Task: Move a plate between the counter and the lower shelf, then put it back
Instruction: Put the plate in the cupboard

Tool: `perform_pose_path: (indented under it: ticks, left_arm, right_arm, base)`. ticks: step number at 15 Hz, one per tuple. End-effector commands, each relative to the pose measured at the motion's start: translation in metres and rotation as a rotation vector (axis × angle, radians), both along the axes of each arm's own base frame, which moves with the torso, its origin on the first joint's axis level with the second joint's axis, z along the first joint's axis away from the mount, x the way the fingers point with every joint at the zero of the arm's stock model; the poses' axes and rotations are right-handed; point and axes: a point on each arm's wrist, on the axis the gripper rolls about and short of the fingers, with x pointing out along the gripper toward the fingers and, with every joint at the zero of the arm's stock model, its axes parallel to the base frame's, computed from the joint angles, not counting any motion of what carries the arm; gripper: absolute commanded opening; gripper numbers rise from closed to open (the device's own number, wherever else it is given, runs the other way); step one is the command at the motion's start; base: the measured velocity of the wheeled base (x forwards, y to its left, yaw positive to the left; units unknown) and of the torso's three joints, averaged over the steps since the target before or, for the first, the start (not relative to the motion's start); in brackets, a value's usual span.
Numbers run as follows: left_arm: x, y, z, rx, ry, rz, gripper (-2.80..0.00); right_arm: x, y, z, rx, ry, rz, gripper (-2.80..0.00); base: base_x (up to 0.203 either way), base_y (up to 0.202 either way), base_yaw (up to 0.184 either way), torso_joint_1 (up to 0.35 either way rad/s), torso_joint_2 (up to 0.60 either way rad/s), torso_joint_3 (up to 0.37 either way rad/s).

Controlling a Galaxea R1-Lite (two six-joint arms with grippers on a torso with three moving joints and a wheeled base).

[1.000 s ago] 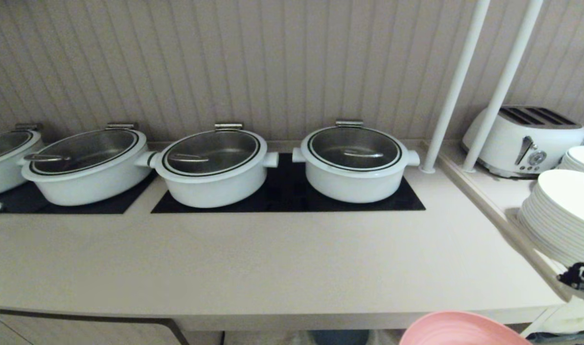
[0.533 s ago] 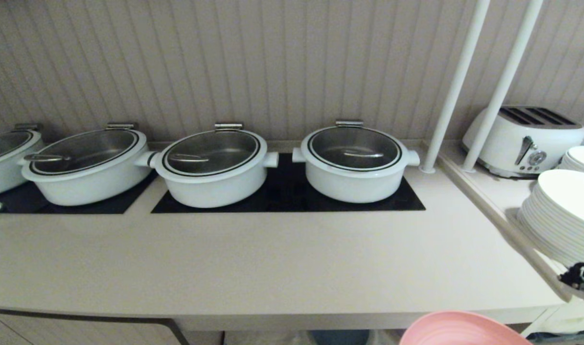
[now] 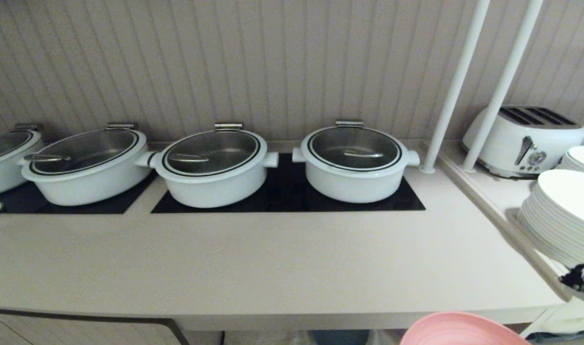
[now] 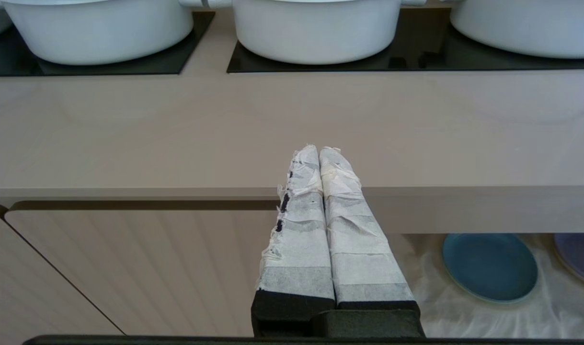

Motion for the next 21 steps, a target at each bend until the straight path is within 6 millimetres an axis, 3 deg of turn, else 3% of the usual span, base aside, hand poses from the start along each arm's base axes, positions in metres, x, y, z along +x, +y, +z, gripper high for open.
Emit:
perform_pose_path:
  ticks: [1, 21]
  left_arm:
    - [0.000, 0.000, 0.000, 0.000, 0.000, 0.000, -2.80]
    - [0.000, 0.000, 0.000, 0.000, 0.000, 0.000, -2.80]
  right_arm:
    - [-0.002, 0.000, -0.003, -0.002, 0.014, -0.001, -2.80]
    - [-0.008, -0.004, -0.015, 0.005, 0.067, -0.069, -2.80]
  base:
    - [0.000, 0.000, 0.000, 0.000, 0.00, 0.000]
    - [0.000, 0.000, 0.000, 0.000, 0.00, 0.000]
